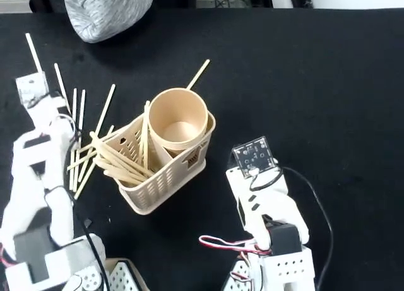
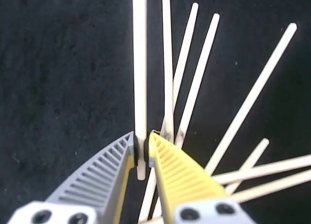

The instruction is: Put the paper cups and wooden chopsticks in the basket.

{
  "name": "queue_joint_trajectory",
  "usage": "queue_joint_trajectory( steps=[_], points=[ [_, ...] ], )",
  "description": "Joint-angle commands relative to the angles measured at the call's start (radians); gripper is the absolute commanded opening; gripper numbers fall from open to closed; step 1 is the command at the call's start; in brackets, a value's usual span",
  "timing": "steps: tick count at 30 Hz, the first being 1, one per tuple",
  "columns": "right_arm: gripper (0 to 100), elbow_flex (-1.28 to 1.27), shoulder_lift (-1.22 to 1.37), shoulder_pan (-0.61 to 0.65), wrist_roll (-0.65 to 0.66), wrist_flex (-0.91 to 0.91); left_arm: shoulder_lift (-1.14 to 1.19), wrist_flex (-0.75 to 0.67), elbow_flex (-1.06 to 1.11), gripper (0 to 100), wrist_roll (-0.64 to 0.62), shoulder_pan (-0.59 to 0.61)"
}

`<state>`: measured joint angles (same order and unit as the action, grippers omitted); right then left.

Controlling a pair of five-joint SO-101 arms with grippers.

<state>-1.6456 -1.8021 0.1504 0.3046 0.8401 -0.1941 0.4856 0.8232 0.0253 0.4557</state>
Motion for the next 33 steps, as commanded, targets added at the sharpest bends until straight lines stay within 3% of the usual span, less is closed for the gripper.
queue_joint_trajectory(
  steps=[1, 12, 18, 23, 33],
  points=[
    [1.2, 0.036, -0.091, -0.014, -0.009, -0.011, 0.11, 0.092, -0.217, 3, -0.008, -0.002],
    [1.2, 0.038, -0.091, -0.012, -0.009, -0.011, 0.48, 0.16, -0.562, 3, -0.012, -0.042],
    [1.2, 0.038, -0.091, -0.012, -0.009, -0.011, 0.496, 0.315, -0.67, 3, -0.026, -0.041],
    [1.2, 0.038, -0.091, -0.012, -0.009, -0.011, 0.491, 0.322, -0.687, 3, -0.163, -0.031],
    [1.2, 0.039, -0.091, -0.012, -0.009, -0.011, 0.485, 0.324, -0.697, 3, -0.173, -0.042]
  ],
)
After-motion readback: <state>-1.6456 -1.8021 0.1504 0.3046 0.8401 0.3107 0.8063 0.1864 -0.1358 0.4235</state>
